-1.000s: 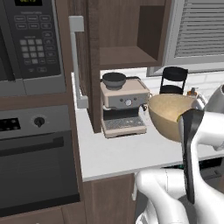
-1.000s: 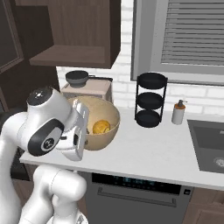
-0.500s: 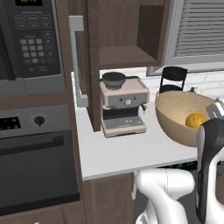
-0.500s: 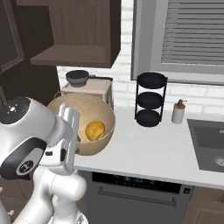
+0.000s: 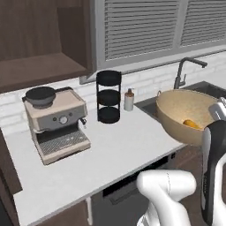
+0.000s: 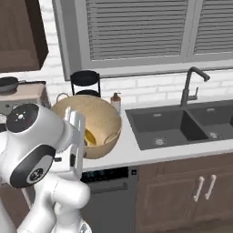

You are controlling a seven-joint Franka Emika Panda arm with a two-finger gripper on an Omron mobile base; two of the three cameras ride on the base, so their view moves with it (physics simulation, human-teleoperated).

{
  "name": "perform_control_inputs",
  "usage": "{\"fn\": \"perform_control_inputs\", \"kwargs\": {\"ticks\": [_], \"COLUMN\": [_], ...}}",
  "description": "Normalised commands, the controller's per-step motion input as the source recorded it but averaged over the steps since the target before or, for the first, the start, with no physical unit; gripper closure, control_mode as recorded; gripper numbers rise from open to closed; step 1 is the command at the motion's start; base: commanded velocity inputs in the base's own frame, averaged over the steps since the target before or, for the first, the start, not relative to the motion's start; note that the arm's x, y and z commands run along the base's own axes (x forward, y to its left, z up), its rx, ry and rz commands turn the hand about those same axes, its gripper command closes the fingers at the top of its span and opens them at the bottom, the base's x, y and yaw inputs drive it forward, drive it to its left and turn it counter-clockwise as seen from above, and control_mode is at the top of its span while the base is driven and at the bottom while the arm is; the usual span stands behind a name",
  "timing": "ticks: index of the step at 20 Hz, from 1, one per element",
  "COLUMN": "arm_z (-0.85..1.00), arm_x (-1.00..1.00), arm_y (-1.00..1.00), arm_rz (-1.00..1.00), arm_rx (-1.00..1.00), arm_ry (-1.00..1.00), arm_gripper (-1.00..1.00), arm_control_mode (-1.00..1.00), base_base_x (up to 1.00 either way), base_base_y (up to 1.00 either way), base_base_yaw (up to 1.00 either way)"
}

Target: Open the cabinet, pick up the bread from the cabinet and place it in the basket. Then move the basket to the dining counter.

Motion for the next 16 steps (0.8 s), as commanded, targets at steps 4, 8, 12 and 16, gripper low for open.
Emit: {"fn": "perform_control_inputs", "kwargs": {"ticks": [4, 8, 12, 16], "arm_z": [0.00, 0.00, 0.00, 0.00], "arm_x": [0.00, 0.00, 0.00, 0.00], "arm_y": [0.00, 0.00, 0.00, 0.00], "arm_rz": [0.00, 0.00, 0.00, 0.00], "arm_rx": [0.00, 0.00, 0.00, 0.00], "arm_ry": [0.00, 0.00, 0.00, 0.00], "arm_gripper": [1.00, 1.00, 1.00, 1.00], "arm_control_mode": [1.00, 1.00, 1.00, 1.00], "base_base_x": [0.00, 0.00, 0.00, 0.00], "base_base_y": [-0.24, -0.23, -0.12, -0.20], "base_base_yaw": [-0.96, -0.96, -0.99, -0.96]}}
